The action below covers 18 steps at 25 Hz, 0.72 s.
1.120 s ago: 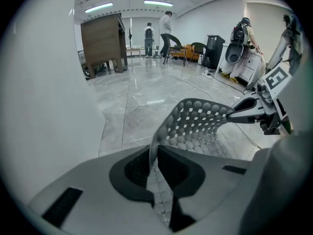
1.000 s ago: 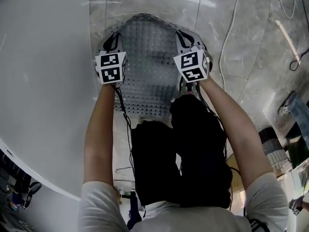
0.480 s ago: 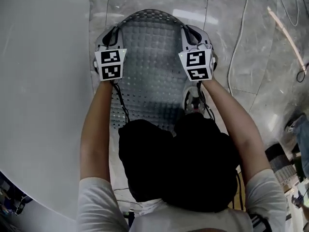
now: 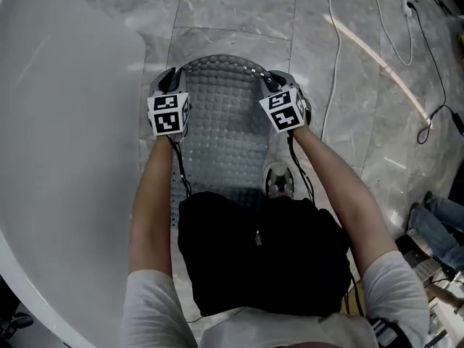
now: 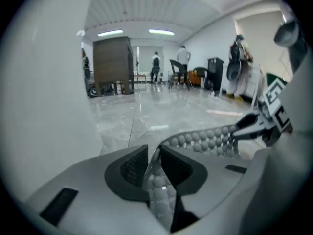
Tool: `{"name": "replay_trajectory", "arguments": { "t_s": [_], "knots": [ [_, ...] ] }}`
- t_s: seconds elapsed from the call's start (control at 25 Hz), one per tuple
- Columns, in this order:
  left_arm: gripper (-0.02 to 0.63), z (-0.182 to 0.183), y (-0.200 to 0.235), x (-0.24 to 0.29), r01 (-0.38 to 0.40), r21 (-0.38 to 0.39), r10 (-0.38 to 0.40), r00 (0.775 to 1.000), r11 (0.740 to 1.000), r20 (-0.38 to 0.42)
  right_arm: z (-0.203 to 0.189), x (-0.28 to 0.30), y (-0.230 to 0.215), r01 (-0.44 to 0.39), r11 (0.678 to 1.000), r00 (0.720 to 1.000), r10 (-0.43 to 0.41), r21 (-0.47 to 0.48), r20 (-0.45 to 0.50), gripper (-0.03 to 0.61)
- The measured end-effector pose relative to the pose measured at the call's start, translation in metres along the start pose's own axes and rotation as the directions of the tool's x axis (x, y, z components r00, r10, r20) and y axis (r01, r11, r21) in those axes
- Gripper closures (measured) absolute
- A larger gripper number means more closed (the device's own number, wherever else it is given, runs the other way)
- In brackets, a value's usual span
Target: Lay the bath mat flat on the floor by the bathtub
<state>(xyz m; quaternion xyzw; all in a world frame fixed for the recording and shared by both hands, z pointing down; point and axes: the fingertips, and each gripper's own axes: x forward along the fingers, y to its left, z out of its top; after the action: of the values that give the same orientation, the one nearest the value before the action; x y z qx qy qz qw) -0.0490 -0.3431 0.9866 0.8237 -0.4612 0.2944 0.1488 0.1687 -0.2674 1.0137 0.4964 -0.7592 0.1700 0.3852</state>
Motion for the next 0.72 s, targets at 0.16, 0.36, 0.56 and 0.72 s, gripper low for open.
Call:
{"name": "replay_trajectory", "arguments": {
  "t_s": [0.16,0.36,0.56,0.72],
  "knots": [
    [0.500,0.007,0.014,-0.015,0.002,-0.105,0.009,0.995,0.994,0.103,0.006,0.004,-0.010,0.011,1.000,1.000,-0.011,0.022,0.022,0.426],
    [0.482,-0.006,0.025,-0.021,-0.020,-0.080,0.022,1.000,0.997,0.020,0.010,-0.002,-0.023,0.059,0.996,0.997,-0.062,0.071,0.048,0.405],
    [0.482,-0.012,0.005,-0.018,0.022,-0.059,-0.024,0.999,0.998,-0.028,0.032,-0.003,0.002,-0.013,1.000,0.994,0.015,-0.018,0.108,0.407],
    [0.483,-0.001,-0.024,-0.027,0.075,-0.120,-0.081,0.996,0.990,-0.046,0.065,-0.021,0.030,-0.074,0.995,0.987,0.084,-0.074,0.137,0.504]
  ]
}}
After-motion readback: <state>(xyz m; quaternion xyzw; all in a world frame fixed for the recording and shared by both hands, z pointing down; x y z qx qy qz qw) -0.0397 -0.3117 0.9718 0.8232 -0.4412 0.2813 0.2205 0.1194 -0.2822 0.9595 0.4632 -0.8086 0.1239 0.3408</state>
